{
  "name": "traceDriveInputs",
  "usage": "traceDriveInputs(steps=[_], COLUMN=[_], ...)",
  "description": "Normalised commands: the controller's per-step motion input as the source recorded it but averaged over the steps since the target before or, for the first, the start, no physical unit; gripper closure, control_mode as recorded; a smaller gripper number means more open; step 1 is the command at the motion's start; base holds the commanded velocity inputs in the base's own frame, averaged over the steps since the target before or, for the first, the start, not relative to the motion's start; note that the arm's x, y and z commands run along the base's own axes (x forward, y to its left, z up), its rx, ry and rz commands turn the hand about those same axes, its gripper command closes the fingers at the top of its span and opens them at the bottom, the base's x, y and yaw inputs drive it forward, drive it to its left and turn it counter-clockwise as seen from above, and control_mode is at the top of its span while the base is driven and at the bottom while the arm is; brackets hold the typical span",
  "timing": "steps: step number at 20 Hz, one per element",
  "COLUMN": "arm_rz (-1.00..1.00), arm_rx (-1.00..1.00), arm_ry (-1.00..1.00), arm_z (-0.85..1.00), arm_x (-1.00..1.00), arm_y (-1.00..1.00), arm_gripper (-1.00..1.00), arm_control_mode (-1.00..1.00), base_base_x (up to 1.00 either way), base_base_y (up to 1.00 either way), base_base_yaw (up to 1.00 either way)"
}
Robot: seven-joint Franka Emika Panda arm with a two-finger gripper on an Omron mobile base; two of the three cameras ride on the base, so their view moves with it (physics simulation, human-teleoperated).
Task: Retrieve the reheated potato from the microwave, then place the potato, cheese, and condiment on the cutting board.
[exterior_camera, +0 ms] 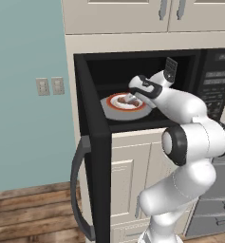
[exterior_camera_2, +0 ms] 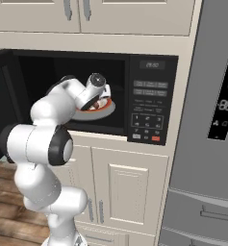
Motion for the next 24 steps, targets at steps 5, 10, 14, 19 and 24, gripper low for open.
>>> traceDriveInputs(steps=[5, 10, 14, 19, 24], arm_rz=[0.0, 0.0, 0.0, 0.0, 0.0], arm_rx=[0.0, 0.0, 0.0, 0.0, 0.0], arm_ry=[0.0, 0.0, 0.0, 0.0, 0.01], arm_z=[-0.23, -0.16, -0.05, -0.06, -0.13], arm_x=[0.1, 0.2, 0.28, 0.25, 0.2], arm_y=[0.0, 0.0, 0.0, 0.0, 0.0], arm_gripper=[-1.0, -1.0, -1.0, -1.0, -1.0], arm_control_mode=[-1.0, -1.0, -1.0, -1.0, -1.0], base_base_x=[0.0, 0.0, 0.0, 0.0, 0.0], base_base_y=[0.0, 0.0, 0.0, 0.0, 0.0], base_base_yaw=[0.0, 0.0, 0.0, 0.0, 0.0])
